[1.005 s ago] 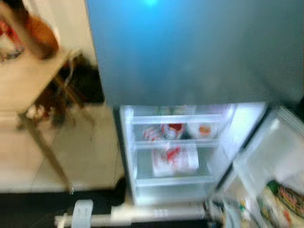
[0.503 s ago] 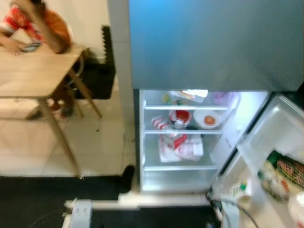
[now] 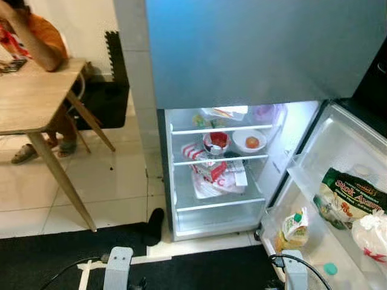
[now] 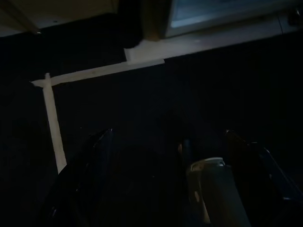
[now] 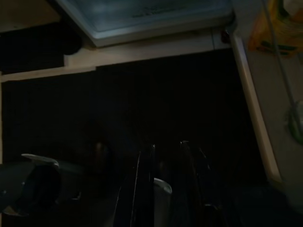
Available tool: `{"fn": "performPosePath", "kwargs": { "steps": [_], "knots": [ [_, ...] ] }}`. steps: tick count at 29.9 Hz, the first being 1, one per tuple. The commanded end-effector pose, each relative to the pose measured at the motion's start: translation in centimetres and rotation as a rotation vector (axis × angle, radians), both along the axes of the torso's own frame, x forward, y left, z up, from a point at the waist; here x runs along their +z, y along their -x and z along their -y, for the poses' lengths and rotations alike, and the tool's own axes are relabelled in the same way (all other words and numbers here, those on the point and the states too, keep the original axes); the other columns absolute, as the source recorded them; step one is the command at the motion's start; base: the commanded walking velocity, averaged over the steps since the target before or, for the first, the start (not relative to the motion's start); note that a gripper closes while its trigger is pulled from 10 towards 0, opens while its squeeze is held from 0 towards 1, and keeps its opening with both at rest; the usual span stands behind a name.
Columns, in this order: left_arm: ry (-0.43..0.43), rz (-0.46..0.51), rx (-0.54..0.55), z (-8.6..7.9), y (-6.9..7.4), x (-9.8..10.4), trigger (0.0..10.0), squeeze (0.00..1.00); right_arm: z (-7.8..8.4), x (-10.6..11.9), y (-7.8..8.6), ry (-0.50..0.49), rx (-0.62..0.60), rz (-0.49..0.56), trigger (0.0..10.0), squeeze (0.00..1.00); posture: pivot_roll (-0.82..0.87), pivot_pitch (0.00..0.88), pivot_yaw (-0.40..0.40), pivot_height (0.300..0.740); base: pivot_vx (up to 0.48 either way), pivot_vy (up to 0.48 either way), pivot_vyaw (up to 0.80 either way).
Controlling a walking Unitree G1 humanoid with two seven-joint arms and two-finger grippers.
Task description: Restocking fridge
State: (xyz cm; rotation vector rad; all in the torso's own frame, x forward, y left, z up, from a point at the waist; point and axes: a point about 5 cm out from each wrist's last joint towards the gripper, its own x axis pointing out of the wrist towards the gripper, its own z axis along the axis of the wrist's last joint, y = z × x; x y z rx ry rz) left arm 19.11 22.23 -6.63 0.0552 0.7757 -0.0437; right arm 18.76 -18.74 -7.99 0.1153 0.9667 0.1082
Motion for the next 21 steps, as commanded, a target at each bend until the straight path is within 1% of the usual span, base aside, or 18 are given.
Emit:
{"fn": "performPosePath", "kwargs": {
  "steps": [1, 3, 5, 9, 10, 12, 17, 18, 19, 20, 21],
  "knots": [
    [0.008, -0.032, -0.019, 0.7, 0.5, -0.5, 10.0, 0.0, 0.3, -0.2, 0.3, 0.013, -0.003, -0.019, 10.0, 0.0, 0.04, 0.034, -0.032, 0.74, 0.0, 0.0, 0.0],
    [0.009, -0.032, -0.024, 0.8, 0.5, -0.5, 10.0, 0.0, 0.3, -0.2, 0.5, 0.016, -0.007, -0.022, 10.0, 0.0, 0.04, 0.035, -0.03, 0.74, 0.0, 0.0, 0.0],
    [0.008, -0.035, -0.027, 0.8, 0.5, -0.5, 10.0, 0.0, 0.3, -0.3, 0.5, 0.018, -0.01, -0.025, 10.0, 0.0, 0.04, 0.034, -0.03, 0.74, 0.0, -0.289, 0.0],
    [-0.007, -0.042, -0.05, 1.0, 0.6, -0.6, 10.0, 0.0, 0.4, -0.4, 0.8, 0.03, -0.022, -0.031, 10.0, 0.0, 0.05, 0.032, -0.028, 0.74, 0.0, -0.48, 0.0],
    [0.011, -0.029, -0.024, 1.1, 0.5, -0.5, 10.0, 0.0, 0.5, -0.5, 1.0, 0.042, -0.037, -0.032, 10.0, 0.0, 0.05, 0.03, -0.025, 0.74, 0.0, 0.0, 0.0],
    [0.013, -0.007, -0.017, 1.2, 0.2, -0.4, 10.0, 0.0, 0.7, -0.5, 1.1, 0.059, -0.049, -0.036, 10.0, 0.0, 0.04, 0.027, -0.021, 0.74, 0.0, 0.0, 0.0],
    [0.017, 0.021, -0.036, 1.7, -0.2, -0.1, 10.0, 0.0, 1.1, -0.7, 1.6, 0.088, -0.063, -0.054, 10.0, 0.0, 0.04, 0.027, -0.021, 0.74, 0.0, 0.0, 0.0],
    [0.011, 0.023, -0.058, 2.1, -0.3, -0.1, 10.0, 0.0, 1.3, -0.9, 1.9, 0.105, -0.067, -0.074, 10.0, 0.0, 0.03, 0.014, -0.013, 0.74, 0.0, 0.0, 0.0],
    [0.011, 0.023, -0.058, 2.1, -0.3, -0.1, 10.0, 0.0, 1.3, -0.9, 1.9, 0.105, -0.067, -0.074, 10.0, 0.0, 0.03, 0.014, -0.013, 0.74, 0.0, 0.0, 0.0],
    [0.009, 0.02, -0.079, 2.6, -0.4, -0.2, 10.0, 0.0, 1.5, -1.0, 2.2, 0.112, -0.071, -0.084, 10.0, 0.0, 0.03, 0.005, -0.015, 0.74, 0.0, 0.0, 0.0],
    [0.009, 0.02, -0.079, 2.6, -0.4, -0.2, 10.0, 0.0, 1.5, -1.0, 2.2, 0.112, -0.071, -0.084, 10.0, 0.0, 0.03, 0.005, -0.015, 0.74, 0.0, 0.0, 0.0]
  ]
}}
